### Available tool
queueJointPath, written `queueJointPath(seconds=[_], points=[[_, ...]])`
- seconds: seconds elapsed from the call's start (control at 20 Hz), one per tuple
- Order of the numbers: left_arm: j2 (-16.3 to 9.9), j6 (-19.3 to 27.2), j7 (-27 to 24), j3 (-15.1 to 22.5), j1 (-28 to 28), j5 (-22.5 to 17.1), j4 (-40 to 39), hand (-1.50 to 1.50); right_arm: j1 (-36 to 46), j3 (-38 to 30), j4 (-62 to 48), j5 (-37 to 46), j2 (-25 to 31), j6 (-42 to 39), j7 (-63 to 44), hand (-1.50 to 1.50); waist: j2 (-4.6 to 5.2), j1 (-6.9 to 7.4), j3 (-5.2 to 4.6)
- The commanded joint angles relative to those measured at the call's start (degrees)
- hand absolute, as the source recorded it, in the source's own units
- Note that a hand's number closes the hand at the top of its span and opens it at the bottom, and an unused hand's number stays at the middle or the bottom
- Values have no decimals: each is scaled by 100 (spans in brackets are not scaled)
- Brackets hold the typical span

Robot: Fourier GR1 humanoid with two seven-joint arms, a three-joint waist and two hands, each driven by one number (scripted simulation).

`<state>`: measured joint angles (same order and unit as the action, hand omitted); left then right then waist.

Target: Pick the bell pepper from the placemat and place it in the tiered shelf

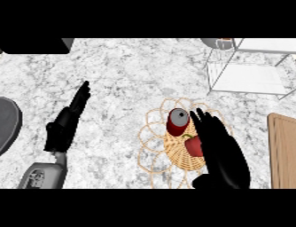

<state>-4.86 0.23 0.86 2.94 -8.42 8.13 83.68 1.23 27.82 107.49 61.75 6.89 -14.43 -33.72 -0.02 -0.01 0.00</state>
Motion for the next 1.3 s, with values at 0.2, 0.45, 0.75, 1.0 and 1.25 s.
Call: queueJointPath(seconds=[0.2, 0.45, 0.75, 1.0, 1.25], points=[[-135, -226, 10, -393, -499, -149, -464, 0, -9, -106, -404, 228, -207, 216, 195, -150, 3, -10, -1], [249, 172, -10, 0, 1, 214, -35, 0, 40, -399, -998, 267, -123, 539, 684, -150, 1, -1, 0], [145, 13, 152, -145, -203, 178, -103, 0, 150, -542, -905, 268, -247, 312, 739, -150, 0, -4, 0], [73, -284, 48, -142, 124, 18, 129, 0, 59, -460, -1264, 408, -390, 419, 787, -150, -2, 3, 0], [236, -80, 145, 46, 87, 234, 234, 0, 225, -292, -1915, 713, -197, 585, 1179, 150, 1, 14, 1]])
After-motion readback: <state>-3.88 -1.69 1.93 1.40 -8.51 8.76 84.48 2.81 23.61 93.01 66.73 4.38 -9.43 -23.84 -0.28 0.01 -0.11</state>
